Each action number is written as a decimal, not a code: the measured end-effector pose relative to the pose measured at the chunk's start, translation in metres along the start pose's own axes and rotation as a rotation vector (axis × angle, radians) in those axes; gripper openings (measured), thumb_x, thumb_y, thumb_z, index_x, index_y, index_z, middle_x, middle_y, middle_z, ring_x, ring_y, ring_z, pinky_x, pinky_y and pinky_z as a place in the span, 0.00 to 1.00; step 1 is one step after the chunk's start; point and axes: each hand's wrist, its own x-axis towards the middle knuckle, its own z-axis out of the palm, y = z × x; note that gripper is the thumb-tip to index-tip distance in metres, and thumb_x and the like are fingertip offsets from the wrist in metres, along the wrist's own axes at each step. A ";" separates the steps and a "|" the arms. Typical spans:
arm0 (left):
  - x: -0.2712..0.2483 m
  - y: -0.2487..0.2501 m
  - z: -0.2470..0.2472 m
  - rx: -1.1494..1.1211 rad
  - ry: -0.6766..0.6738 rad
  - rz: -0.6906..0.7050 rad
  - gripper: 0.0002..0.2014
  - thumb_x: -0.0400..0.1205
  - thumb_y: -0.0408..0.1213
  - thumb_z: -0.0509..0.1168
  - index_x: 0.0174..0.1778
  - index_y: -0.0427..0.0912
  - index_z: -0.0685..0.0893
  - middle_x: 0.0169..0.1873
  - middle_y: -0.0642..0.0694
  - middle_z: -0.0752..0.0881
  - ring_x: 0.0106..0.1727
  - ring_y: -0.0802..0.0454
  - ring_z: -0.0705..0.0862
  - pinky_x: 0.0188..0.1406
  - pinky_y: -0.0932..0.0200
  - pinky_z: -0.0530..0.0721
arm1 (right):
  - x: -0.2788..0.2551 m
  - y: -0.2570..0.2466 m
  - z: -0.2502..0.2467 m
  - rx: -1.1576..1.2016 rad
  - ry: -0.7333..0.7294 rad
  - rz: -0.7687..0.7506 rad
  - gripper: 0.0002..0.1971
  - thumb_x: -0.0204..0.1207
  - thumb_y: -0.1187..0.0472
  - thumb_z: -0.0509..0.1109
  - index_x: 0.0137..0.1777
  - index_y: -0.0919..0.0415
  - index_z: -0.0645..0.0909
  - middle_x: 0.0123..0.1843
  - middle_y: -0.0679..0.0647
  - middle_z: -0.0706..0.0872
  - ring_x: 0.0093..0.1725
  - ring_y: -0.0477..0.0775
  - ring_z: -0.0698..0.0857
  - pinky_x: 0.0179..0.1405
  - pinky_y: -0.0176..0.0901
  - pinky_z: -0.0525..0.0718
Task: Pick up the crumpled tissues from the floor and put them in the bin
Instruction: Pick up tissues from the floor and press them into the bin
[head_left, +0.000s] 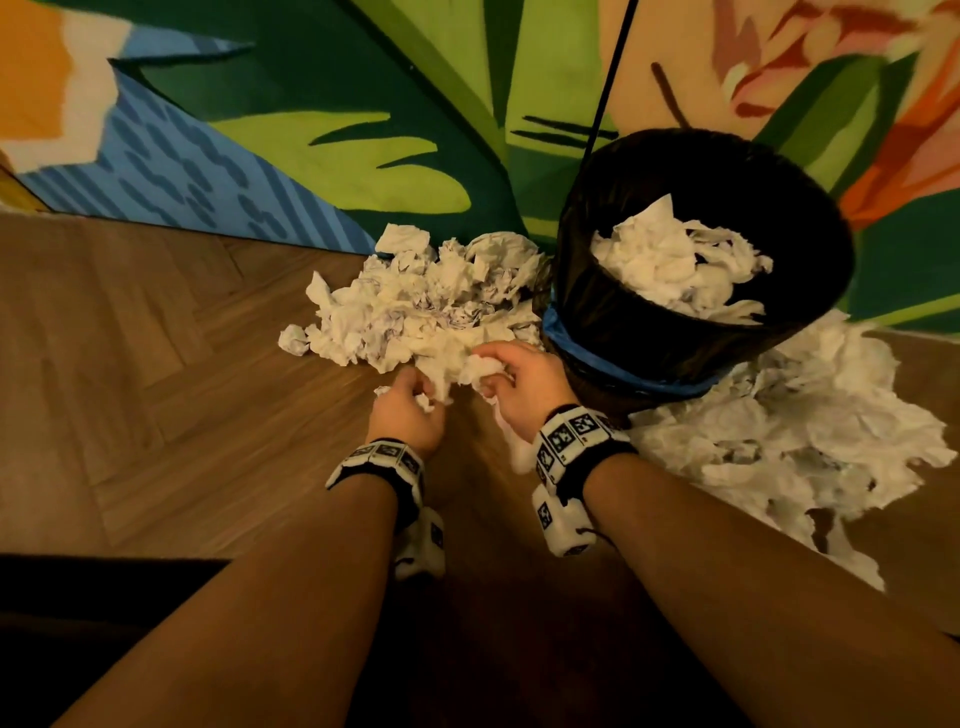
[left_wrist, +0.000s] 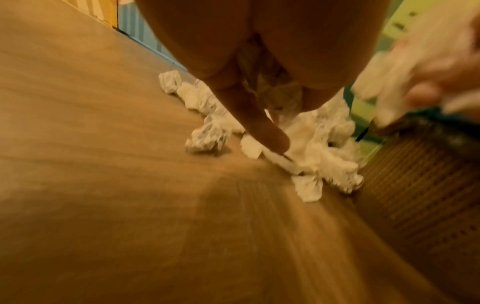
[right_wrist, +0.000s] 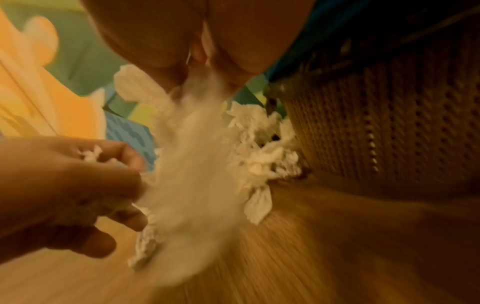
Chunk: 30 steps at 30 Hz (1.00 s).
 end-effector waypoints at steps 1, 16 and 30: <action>0.000 0.004 -0.005 -0.004 0.029 0.037 0.10 0.77 0.37 0.66 0.51 0.55 0.80 0.43 0.53 0.84 0.31 0.50 0.85 0.32 0.58 0.84 | 0.000 -0.011 -0.007 -0.022 0.004 -0.027 0.18 0.78 0.72 0.67 0.63 0.54 0.86 0.59 0.50 0.83 0.44 0.35 0.82 0.48 0.13 0.72; 0.059 0.224 -0.111 -0.169 0.174 0.429 0.18 0.76 0.51 0.73 0.29 0.46 0.75 0.29 0.41 0.88 0.31 0.44 0.88 0.33 0.49 0.89 | 0.012 -0.150 -0.212 -0.106 0.391 -0.338 0.17 0.82 0.48 0.66 0.34 0.56 0.79 0.42 0.61 0.79 0.37 0.53 0.82 0.29 0.39 0.76; 0.017 0.284 -0.034 0.215 -0.370 0.715 0.21 0.84 0.31 0.55 0.75 0.39 0.67 0.51 0.42 0.79 0.47 0.47 0.79 0.42 0.59 0.72 | 0.006 -0.045 -0.236 -0.039 0.303 -0.010 0.16 0.84 0.62 0.55 0.56 0.56 0.87 0.55 0.60 0.81 0.45 0.54 0.81 0.47 0.39 0.78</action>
